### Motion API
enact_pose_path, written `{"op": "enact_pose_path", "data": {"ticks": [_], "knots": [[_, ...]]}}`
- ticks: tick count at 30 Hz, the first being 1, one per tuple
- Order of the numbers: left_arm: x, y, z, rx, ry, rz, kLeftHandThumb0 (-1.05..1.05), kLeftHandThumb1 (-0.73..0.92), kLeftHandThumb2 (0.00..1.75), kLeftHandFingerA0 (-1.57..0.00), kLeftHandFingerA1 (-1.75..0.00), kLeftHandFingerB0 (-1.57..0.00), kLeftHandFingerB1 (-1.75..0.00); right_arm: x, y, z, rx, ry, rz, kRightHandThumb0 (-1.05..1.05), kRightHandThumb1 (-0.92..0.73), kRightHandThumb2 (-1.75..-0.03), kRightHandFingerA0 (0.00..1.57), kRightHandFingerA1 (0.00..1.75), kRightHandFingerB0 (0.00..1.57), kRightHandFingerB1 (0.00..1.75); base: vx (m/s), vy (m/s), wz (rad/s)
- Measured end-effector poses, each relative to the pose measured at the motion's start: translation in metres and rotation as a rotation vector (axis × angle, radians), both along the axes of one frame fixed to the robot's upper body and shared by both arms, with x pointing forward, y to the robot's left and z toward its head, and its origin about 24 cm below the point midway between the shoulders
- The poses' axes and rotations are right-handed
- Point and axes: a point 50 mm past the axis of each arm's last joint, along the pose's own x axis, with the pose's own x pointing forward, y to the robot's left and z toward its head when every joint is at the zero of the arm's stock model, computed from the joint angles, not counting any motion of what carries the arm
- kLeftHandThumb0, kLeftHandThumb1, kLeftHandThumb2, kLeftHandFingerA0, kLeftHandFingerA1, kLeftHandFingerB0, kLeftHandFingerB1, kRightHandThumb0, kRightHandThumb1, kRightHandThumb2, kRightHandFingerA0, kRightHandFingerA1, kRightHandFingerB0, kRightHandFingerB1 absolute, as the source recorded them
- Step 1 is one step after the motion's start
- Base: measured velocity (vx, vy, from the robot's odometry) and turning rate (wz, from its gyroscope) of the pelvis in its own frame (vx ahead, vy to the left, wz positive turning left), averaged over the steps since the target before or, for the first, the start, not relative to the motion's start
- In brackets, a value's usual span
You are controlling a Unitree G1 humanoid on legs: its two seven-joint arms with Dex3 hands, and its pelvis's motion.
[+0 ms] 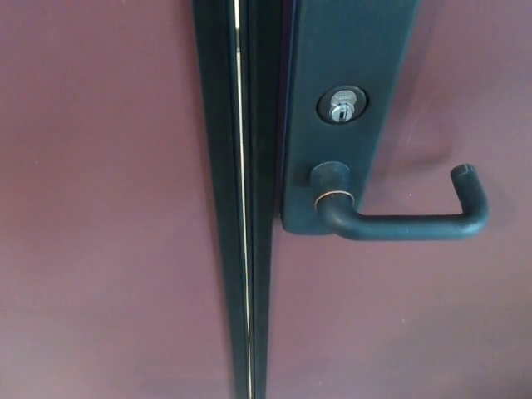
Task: The robot walks towards the door handle and put its right hand on it and twist the handle
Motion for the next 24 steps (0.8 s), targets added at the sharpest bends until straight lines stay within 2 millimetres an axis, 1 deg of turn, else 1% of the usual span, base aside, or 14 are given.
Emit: {"op": "enact_pose_path", "data": {"ticks": [4, 7, 10, 12, 17, 18, 19, 20, 24], "knots": [[-0.001, 0.000, 0.000, 0.000, 0.003, 0.001, -0.30, 0.54, 0.56, -0.57, -0.45, -0.44, -0.39, -0.008, -0.013, -0.019, 0.034, 0.101, -0.042, -0.36, -0.26, -0.88, 0.01, 0.48, 0.00, 0.46, 0.00, 0.000, 0.00], [-0.001, 0.000, -0.001, 0.000, 0.004, 0.000, -0.30, 0.54, 0.56, -0.57, -0.44, -0.44, -0.39, -0.014, -0.021, -0.039, 0.080, 0.191, -0.066, -0.36, -0.27, -0.89, 0.00, 0.48, 0.00, 0.46, 0.00, 0.000, 0.00], [-0.001, 0.000, -0.001, 0.000, 0.003, 0.001, -0.30, 0.54, 0.56, -0.57, -0.44, -0.44, -0.39, -0.014, -0.027, -0.060, 0.117, 0.296, -0.078, -0.36, -0.29, -0.90, 0.00, 0.48, 0.00, 0.46, 0.00, 0.000, 0.00], [-0.001, 0.000, -0.001, -0.001, 0.002, 0.002, -0.30, 0.54, 0.56, -0.57, -0.44, -0.44, -0.39, -0.010, -0.030, -0.076, 0.135, 0.368, -0.081, -0.36, -0.31, -0.91, 0.00, 0.48, 0.00, 0.46, 0.00, 0.000, 0.00], [-0.001, 0.000, 0.000, -0.003, -0.003, 0.007, -0.29, 0.54, 0.56, -0.59, -0.45, -0.44, -0.39, 0.007, -0.037, -0.119, 0.201, 0.534, -0.081, -0.36, -0.34, -0.93, 0.01, 0.48, 0.00, 0.47, 0.00, 0.000, 0.00], [-0.001, 0.000, 0.000, -0.003, -0.003, 0.007, -0.37, 0.44, 0.70, -0.54, -0.54, -0.40, -0.47, 0.011, -0.039, -0.126, 0.216, 0.554, -0.083, -0.36, -0.35, -0.94, 0.01, 0.48, 0.00, 0.47, 0.00, 0.000, 0.00], [-0.001, 0.000, 0.000, -0.003, -0.003, 0.007, -0.36, 0.44, 0.70, -0.54, -0.54, -0.40, -0.47, 0.015, -0.040, -0.134, 0.238, 0.578, -0.087, -0.36, -0.36, -0.94, 0.01, 0.48, 0.00, 0.47, 0.00, 0.000, 0.00], [-0.001, 0.000, 0.000, -0.003, -0.004, 0.007, -0.28, 0.54, 0.56, -0.59, -0.45, -0.44, -0.39, 0.019, -0.042, -0.141, 0.255, 0.597, -0.090, -0.36, -0.37, -0.95, 0.01, 0.49, 0.00, 0.47, 0.00, 0.000, 0.00], [0.000, 0.000, 0.000, -0.004, -0.006, 0.006, -0.29, 0.55, 0.57, -0.62, -0.46, -0.44, -0.39, 0.033, -0.047, -0.166, 0.320, 0.669, -0.108, -0.35, -0.38, -0.95, 0.01, 0.49, 0.00, 0.46, 0.00, 0.000, 0.00]]}}
